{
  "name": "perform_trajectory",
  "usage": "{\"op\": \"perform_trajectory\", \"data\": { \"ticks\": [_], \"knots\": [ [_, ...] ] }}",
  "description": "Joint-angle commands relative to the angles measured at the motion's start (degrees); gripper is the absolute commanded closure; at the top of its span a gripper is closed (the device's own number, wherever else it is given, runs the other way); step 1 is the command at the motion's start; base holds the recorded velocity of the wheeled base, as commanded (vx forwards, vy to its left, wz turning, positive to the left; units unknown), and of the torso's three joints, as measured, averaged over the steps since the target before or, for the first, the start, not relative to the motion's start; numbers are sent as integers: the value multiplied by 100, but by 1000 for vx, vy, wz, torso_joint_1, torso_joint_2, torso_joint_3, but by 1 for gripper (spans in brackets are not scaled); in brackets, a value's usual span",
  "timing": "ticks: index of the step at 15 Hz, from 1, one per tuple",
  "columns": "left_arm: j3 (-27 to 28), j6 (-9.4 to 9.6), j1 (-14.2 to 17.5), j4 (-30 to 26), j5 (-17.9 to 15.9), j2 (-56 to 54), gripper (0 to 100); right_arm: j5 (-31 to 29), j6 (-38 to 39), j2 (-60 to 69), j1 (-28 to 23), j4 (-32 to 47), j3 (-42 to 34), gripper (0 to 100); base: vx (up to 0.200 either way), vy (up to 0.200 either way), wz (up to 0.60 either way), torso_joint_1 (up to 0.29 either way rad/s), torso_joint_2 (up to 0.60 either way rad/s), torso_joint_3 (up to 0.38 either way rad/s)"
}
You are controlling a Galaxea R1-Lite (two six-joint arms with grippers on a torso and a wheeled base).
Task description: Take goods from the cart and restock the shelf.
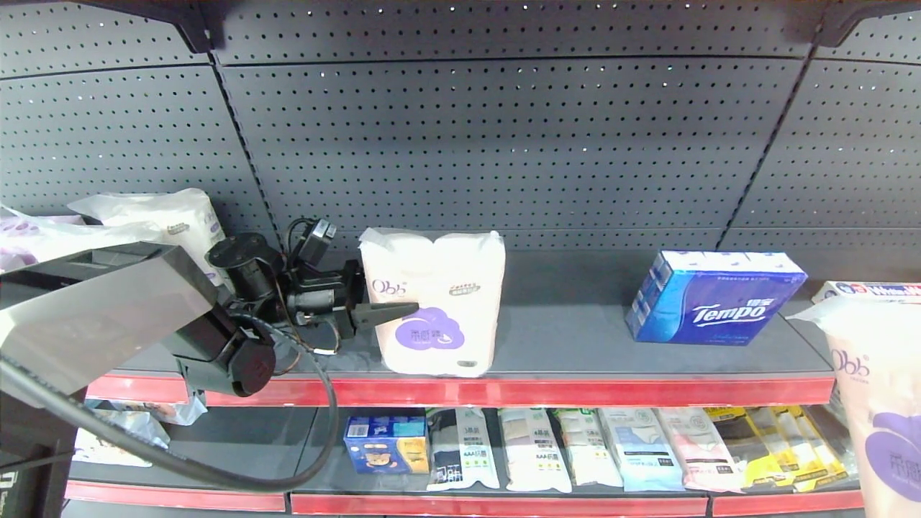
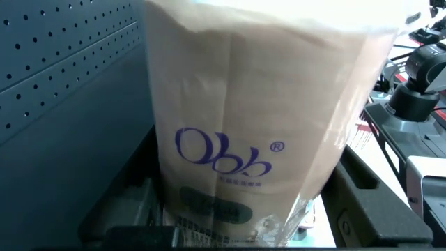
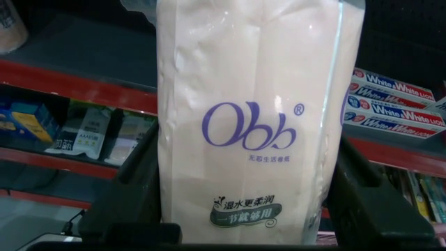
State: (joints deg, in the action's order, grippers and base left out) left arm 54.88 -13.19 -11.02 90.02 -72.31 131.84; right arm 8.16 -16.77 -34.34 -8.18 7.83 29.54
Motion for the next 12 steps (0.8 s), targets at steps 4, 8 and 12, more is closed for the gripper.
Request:
{"op": "perform_trajectory", "data": {
  "ticks": [4, 8, 12],
  "knots": [
    [23, -17, 12, -2, -2, 8, 100, 2, -1, -2, -8, 8, -18, 100, 0, 0, 0, 0, 0, 0],
    [49, -17, 12, -2, -2, 17, 100, 2, -1, -2, 1, 17, -9, 100, 0, 0, 0, 0, 0, 0],
    [49, -17, 12, -2, 7, 8, 100, 2, -1, 6, -8, 17, -1, 100, 0, 0, 0, 0, 0, 0]
  ]
}}
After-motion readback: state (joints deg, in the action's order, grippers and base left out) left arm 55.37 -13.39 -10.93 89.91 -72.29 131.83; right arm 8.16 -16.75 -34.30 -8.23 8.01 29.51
